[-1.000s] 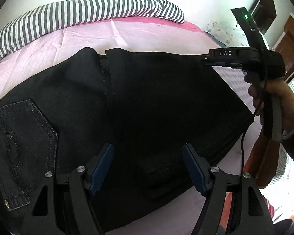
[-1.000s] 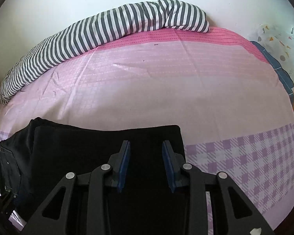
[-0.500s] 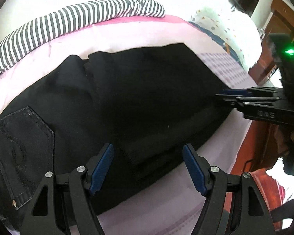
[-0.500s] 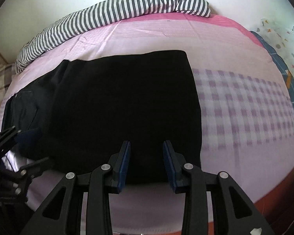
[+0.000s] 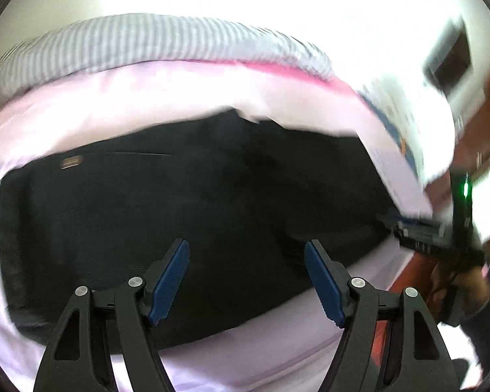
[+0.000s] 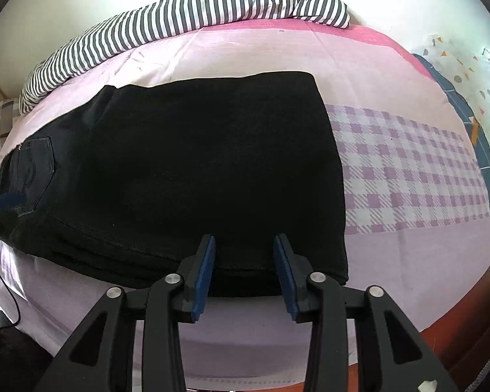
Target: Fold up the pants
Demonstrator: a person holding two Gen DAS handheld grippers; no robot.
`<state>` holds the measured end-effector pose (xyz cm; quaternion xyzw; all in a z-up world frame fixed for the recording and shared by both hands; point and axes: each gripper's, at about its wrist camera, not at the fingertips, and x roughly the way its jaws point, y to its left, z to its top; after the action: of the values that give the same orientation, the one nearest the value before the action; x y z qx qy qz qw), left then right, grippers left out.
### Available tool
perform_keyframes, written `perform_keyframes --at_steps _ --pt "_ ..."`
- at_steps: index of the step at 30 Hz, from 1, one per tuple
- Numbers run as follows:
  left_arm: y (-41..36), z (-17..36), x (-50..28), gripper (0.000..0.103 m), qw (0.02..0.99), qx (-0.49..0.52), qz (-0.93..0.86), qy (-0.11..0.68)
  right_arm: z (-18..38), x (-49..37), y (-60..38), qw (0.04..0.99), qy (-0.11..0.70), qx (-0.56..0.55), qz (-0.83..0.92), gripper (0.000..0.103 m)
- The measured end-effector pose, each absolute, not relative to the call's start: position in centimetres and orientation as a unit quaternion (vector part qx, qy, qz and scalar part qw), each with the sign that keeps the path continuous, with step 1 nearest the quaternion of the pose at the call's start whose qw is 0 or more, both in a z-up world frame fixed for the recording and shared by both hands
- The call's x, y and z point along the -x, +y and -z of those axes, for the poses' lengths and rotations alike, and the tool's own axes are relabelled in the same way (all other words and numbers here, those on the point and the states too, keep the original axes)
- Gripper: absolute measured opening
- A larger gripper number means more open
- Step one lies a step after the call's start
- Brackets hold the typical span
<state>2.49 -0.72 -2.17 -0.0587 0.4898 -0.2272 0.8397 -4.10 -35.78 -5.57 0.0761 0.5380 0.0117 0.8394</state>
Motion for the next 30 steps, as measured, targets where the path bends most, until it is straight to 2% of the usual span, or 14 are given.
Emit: perform_keyframes --at_steps 3,11,17,30 --pt "4.9 0.8 -2.9 0.073 0.853 0.1 0.188 0.477 4.0 3.7 -35.5 0.853 0.514 -0.092 -0.012 0.064" --pt "18.2 1.6 -2.8 0.073 0.84 0.235 0.119 0.474 1.0 3.7 -34.6 0.869 0.482 -0.112 -0.006 0.069" --pt "21.8 5.1 -3.2 0.073 0.785 0.324 0.135 0.511 0.4 3.5 -33.1 0.869 0.478 -0.129 -0.011 0.069" --pt "22.8 8.2 -4.3 0.072 0.745 0.339 0.169 0.55 0.2 2.3 -30.4 0.866 0.483 -0.132 -0.015 0.07"
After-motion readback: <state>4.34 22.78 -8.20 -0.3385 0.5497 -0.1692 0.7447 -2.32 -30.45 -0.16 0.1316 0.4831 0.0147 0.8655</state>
